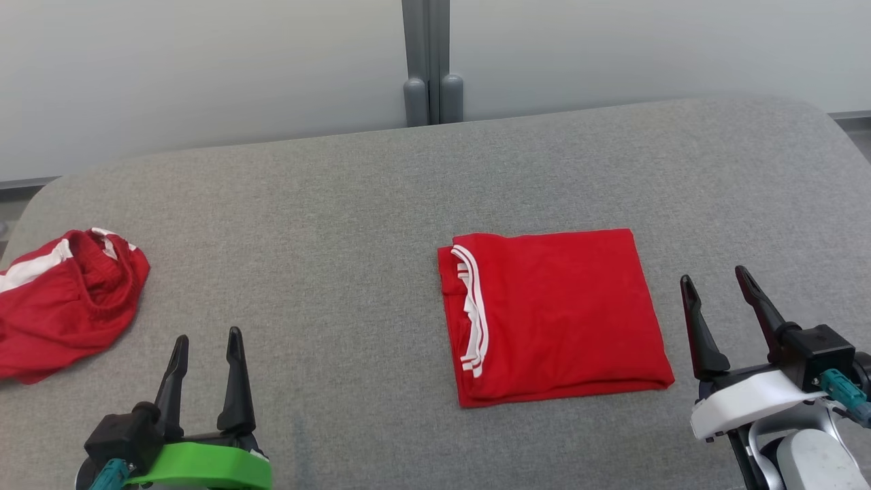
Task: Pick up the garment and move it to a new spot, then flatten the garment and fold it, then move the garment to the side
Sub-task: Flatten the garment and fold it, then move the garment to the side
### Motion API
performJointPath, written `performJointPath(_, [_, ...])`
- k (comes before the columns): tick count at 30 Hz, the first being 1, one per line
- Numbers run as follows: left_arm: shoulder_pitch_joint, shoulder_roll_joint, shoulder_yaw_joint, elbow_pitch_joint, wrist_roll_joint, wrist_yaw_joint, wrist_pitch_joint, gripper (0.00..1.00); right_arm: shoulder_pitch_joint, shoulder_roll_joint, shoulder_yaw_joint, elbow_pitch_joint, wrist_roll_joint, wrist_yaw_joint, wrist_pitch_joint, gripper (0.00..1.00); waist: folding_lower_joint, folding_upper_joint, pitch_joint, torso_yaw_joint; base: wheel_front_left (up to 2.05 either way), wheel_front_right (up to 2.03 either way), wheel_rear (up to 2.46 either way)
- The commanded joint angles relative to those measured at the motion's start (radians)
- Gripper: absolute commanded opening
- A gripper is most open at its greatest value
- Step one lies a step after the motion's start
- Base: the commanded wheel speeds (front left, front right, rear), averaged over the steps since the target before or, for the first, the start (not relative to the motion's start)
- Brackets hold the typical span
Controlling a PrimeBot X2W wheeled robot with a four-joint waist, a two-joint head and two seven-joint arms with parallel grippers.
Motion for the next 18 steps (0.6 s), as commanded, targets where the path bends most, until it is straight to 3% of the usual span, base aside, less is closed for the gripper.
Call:
performJointPath(1, [0.019,0.001,0.002,0.002,0.003,0.003,0.000,1.00,0.013,0.003,-0.003,-0.003,-0.009,-0.002,-0.009,1.00,0.0000,0.0000,-0.002,-0.001,0.00,0.00,0.00])
performJointPath(18, [0.031,0.001,0.004,0.002,0.001,0.010,0.000,1.00,0.022,0.024,-0.022,-0.021,0.009,-0.002,-0.003,1.00,0.0000,0.0000,-0.006,-0.001,0.00,0.00,0.00])
